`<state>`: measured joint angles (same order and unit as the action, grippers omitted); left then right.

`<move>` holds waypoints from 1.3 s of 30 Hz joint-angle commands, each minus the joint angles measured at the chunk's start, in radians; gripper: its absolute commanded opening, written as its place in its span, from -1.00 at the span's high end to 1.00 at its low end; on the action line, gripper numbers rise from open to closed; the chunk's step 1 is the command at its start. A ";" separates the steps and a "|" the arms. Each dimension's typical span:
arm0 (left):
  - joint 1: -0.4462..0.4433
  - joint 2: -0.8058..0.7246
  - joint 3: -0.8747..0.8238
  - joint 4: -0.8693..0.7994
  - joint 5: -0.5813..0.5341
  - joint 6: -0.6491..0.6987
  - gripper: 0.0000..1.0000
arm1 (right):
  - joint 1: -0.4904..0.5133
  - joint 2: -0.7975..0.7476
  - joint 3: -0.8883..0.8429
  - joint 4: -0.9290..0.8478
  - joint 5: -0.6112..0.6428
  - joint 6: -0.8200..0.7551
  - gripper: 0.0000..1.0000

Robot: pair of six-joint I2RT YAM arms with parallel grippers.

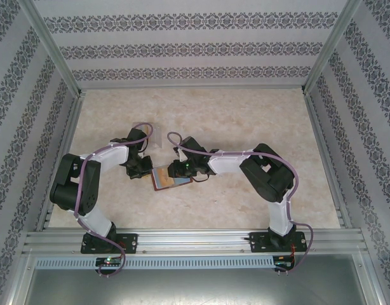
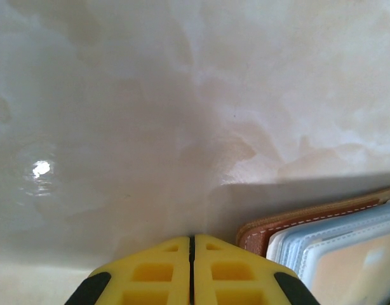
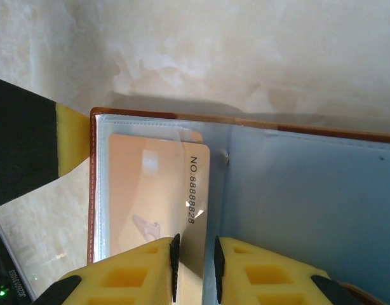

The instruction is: Put the credit cards into the card holder

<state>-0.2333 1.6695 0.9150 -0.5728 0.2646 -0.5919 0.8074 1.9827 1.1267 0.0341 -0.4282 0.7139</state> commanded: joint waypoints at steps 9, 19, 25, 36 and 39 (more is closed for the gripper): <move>-0.015 0.103 -0.024 0.232 0.091 -0.013 0.81 | 0.040 -0.027 0.040 -0.012 0.023 0.004 0.46; -0.015 0.110 -0.021 0.235 0.099 -0.021 0.81 | 0.060 -0.015 0.056 -0.013 0.022 0.009 0.57; -0.014 0.111 -0.018 0.237 0.106 -0.023 0.82 | 0.071 0.006 0.072 -0.016 0.022 0.018 0.58; -0.015 0.116 -0.006 0.216 0.101 -0.022 0.83 | 0.078 0.004 0.075 0.004 -0.026 0.066 0.35; -0.014 0.105 -0.016 0.226 0.099 -0.029 0.84 | 0.079 -0.010 0.067 0.009 -0.037 0.082 0.33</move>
<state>-0.2268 1.6875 0.9234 -0.5812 0.2798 -0.6071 0.8684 1.9812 1.1755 -0.0006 -0.4198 0.7723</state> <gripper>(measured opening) 0.082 0.332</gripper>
